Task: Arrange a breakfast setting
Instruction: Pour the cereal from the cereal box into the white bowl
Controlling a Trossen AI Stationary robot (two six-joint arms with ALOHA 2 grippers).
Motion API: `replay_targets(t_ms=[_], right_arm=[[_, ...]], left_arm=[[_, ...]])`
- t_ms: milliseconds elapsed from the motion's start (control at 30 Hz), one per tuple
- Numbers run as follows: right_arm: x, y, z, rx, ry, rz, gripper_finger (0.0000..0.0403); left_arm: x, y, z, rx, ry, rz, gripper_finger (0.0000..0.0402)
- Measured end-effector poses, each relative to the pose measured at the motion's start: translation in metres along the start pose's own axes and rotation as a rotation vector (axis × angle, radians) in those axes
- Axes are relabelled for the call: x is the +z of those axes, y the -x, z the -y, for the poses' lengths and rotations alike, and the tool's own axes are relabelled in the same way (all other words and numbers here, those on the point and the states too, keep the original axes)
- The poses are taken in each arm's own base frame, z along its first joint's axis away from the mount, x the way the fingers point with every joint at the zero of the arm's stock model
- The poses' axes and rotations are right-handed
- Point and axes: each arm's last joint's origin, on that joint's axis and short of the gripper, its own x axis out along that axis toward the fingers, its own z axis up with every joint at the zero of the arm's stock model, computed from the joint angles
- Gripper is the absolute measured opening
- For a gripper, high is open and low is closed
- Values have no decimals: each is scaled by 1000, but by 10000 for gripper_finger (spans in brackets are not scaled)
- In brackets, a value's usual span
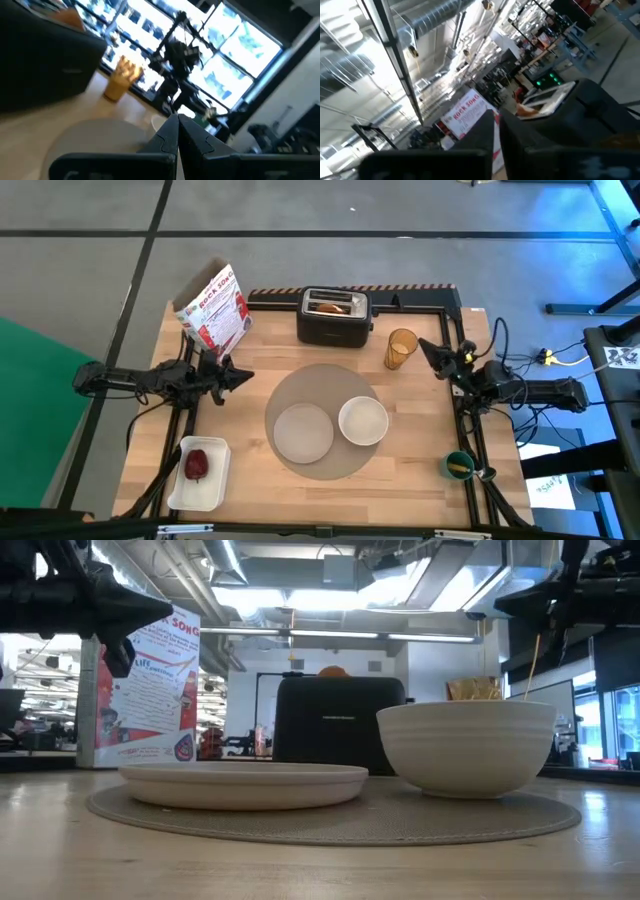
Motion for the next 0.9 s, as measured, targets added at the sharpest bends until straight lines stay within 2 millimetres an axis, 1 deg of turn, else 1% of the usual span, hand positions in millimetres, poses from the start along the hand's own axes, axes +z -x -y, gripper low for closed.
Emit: replay_targets(t_ms=[67, 133, 267, 367, 500, 600, 667, 700, 767, 833, 900], right_arm=[[-3, -2, 1, -14, 2, -20, 54], [-6, -3, 2, -28, -25, -37, 88], [-11, -6, 4, -60, -63, -62, 152], [-13, -7, 4, -61, -106, -79, 181], [-14, -7, 3, -15, -125, -120, 196], [-15, -7, 2, -6, -125, -129, 197], [-15, -7, 2, -6, -116, -129, 197], [-15, -7, 2, -6, -106, -129, 197], [-15, -7, 3, -6, -100, -129, 197], [-15, -7, 3, -7, -98, -131, 197], [-15, -7, 3, -10, -95, -135, 197]], left_arm=[[1, 0, 1, 5, -16, 1, 0], [8, 0, 6, -22, -4, 9, 0], [32, 1, 25, -64, -18, 3, 0], [60, 2, 45, -61, -103, -16, 0], [98, 3, 71, -5, -237, -62, 0], [131, 1, 93, 27, -362, -53, 0], [151, -2, 104, 85, -450, -46, 7], [159, -4, 109, 118, -498, -48, 14], [169, -7, 115, 203, -595, -80, 35], [178, -8, 119, 302, -659, -92, 63], [190, -7, 122, 418, -698, -61, 97]])
